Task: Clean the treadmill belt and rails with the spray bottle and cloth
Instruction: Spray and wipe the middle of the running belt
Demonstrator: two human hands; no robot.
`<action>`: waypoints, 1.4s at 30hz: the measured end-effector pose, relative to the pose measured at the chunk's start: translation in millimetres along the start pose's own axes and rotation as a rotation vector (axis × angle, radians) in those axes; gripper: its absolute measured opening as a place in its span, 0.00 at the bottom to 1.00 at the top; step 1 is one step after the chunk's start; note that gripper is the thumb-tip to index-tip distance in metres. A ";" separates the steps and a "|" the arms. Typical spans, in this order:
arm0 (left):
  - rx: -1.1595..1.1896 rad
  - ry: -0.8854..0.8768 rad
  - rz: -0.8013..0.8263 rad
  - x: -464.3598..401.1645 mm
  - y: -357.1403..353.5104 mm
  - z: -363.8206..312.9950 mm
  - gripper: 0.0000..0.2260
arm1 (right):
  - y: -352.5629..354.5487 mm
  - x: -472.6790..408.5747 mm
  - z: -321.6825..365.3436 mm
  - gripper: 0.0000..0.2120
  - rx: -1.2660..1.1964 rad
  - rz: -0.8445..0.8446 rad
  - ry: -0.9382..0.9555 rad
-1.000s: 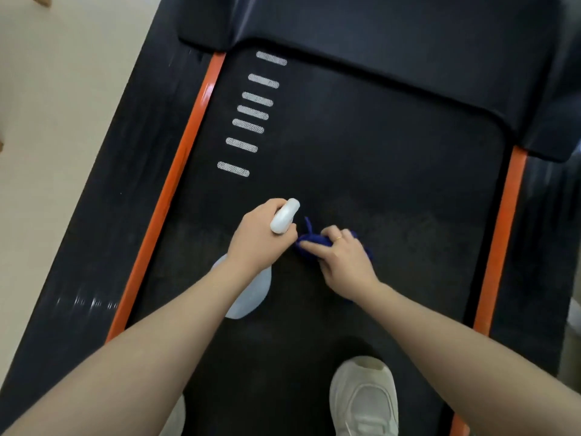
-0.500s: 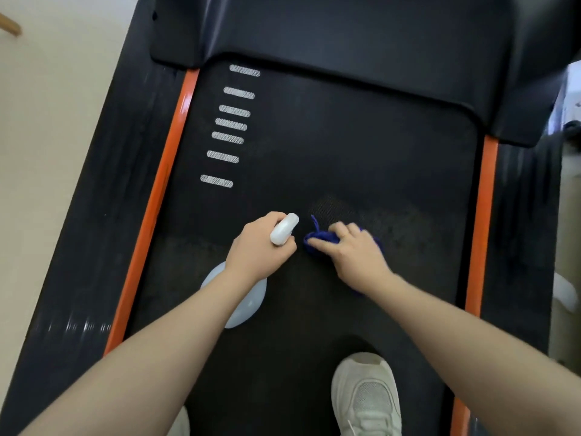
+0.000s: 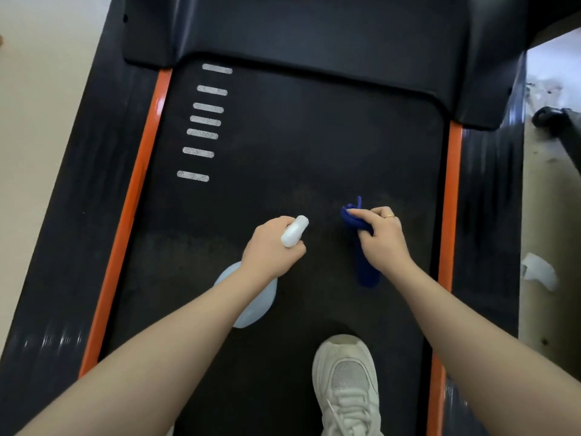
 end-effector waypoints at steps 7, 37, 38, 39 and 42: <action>-0.133 -0.087 0.144 -4.1 -43.0 -42.8 0.05 | 27.9 22.2 -27.0 0.20 0.053 -0.061 -0.029; 0.461 -0.081 -0.222 -20.3 61.7 -19.7 0.13 | -69.7 -17.0 74.9 0.25 0.460 0.314 0.576; 0.445 -0.086 -0.210 -19.3 64.4 -17.3 0.14 | -67.6 -25.4 72.4 0.25 0.481 0.350 0.664; 0.434 -0.091 -0.199 -18.3 66.5 -14.6 0.15 | -64.7 -34.8 68.4 0.25 0.538 0.324 0.712; 0.432 -0.080 -0.204 -16.2 70.6 -8.4 0.15 | -50.3 -57.0 57.4 0.25 0.445 0.044 0.331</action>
Point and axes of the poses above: each hand's wrist, its own x-axis away from the middle knuckle, its own y-axis out of the back of the hand, z = x × y, the point moved 2 cm from there along -x, towards the middle knuckle, and after that the axes turned 3 degrees about y, right-handed, at the moved point
